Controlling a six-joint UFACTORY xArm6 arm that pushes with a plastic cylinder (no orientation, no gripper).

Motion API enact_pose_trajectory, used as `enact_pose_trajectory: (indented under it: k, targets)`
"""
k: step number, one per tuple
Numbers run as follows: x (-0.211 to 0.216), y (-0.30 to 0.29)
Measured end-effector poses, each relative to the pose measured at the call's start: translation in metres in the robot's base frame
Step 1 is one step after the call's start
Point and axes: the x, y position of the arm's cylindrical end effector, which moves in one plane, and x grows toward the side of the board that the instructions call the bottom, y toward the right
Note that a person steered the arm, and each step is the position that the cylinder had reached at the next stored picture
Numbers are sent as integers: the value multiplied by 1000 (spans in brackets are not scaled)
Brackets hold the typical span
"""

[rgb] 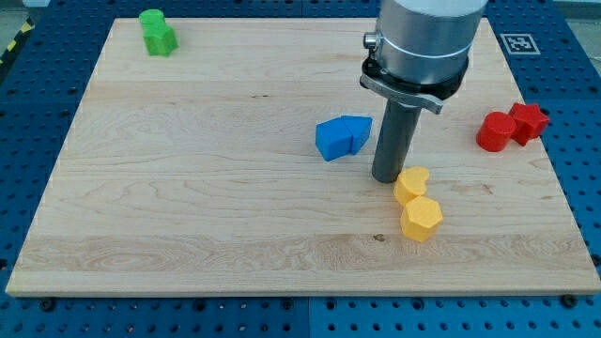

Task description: Move the blue triangle along with the blue cube

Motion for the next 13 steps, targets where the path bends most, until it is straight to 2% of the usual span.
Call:
enact_pose_trajectory:
  k: [2, 3, 4, 5, 7, 8, 9, 10, 12, 13]
  targets:
    - [-2, -21]
    - [-3, 15]
    - [-37, 15]
    - [-51, 9]
    - [-56, -52]
    - [-56, -56]
    - [-54, -32]
    - [-87, -32]
    - [-92, -85]
    - [-92, -72]
